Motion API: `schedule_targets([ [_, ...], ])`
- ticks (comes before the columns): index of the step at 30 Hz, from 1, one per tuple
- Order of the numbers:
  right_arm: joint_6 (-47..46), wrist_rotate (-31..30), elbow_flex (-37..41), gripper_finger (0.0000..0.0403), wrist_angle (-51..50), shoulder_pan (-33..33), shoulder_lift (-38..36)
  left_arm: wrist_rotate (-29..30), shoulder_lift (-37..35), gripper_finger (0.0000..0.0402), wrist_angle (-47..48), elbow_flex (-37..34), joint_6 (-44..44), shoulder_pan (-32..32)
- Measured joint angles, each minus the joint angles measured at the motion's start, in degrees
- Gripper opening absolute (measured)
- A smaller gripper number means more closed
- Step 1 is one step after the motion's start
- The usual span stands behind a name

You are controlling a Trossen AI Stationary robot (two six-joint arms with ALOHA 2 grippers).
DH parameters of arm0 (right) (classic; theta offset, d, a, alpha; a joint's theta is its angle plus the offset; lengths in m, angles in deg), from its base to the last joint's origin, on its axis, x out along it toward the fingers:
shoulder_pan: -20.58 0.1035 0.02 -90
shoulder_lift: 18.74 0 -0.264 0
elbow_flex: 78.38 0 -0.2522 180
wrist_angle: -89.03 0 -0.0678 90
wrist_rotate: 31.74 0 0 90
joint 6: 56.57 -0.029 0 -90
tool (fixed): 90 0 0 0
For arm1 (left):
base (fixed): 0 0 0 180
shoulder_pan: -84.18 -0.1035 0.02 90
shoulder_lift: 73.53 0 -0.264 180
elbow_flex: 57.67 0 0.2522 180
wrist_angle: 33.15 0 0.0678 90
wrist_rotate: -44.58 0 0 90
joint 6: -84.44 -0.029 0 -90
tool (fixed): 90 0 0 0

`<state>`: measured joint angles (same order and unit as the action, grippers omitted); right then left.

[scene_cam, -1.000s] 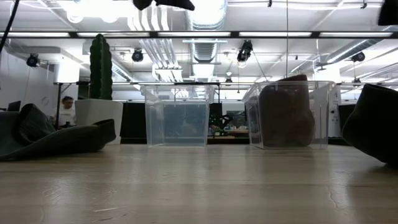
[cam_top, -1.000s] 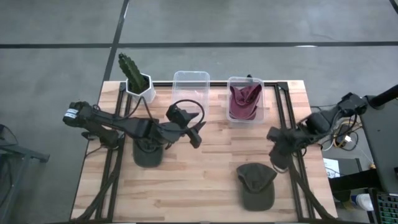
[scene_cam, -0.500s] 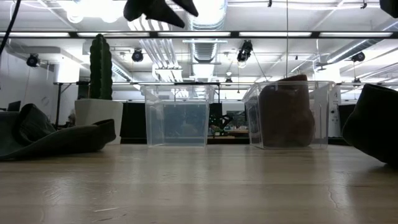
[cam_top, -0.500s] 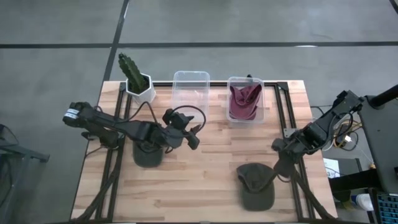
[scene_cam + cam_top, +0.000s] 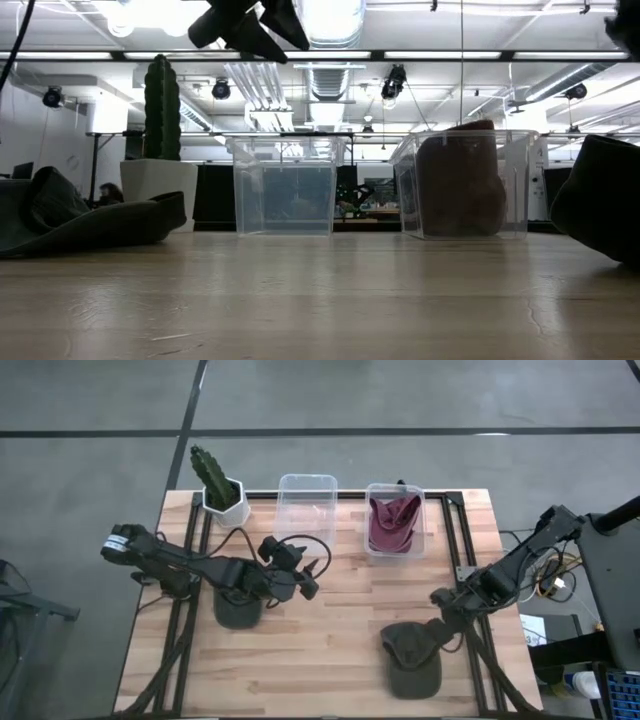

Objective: Pick & Place hat
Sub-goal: Put the right black cap into the left transparent bin

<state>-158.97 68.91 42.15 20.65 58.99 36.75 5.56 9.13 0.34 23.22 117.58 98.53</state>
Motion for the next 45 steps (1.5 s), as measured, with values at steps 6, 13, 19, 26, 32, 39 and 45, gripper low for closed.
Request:
schedule_targets([
  [6, -5.61, 3.74, 7.31, 0.025, 6.05, 0.09, 0.02, 0.0, 0.0, 0.0213, 0.08, -0.74, 0.2, 0.0],
  [13, -7.15, 7.1, 8.41, 0.0267, 6.18, 0.09, 0.21, 0.48, -0.07, 0.0213, 0.0, -0.74, -0.06, -0.15],
  [19, -9.17, 2.99, 9.36, 0.0266, 8.09, 1.06, 2.58, 0.64, -0.07, 0.0213, 0.0, -0.74, -0.09, -0.26],
  [26, -14.17, 1.25, 12.39, 0.0266, 15.21, 3.4, 6.99, 0.78, -0.07, 0.0213, 0.02, -0.74, -0.12, -0.26],
  [32, -18.89, 1.34, 13.18, 0.0271, 20.89, 6.02, 10.38, 0.79, -0.07, 0.0213, 0.03, -0.74, -0.18, -0.28],
  [39, -22.1, 1.35, 11.66, 0.0274, 22.62, 8.73, 12.83, 0.79, -0.07, 0.0213, 0.08, -0.74, -0.2, -0.35],
  [45, -24.94, 1.37, 9.8, 0.0273, 22.68, 10.43, 12.48, 0.79, -0.07, 0.0213, 0.06, -0.74, -0.22, -0.35],
])
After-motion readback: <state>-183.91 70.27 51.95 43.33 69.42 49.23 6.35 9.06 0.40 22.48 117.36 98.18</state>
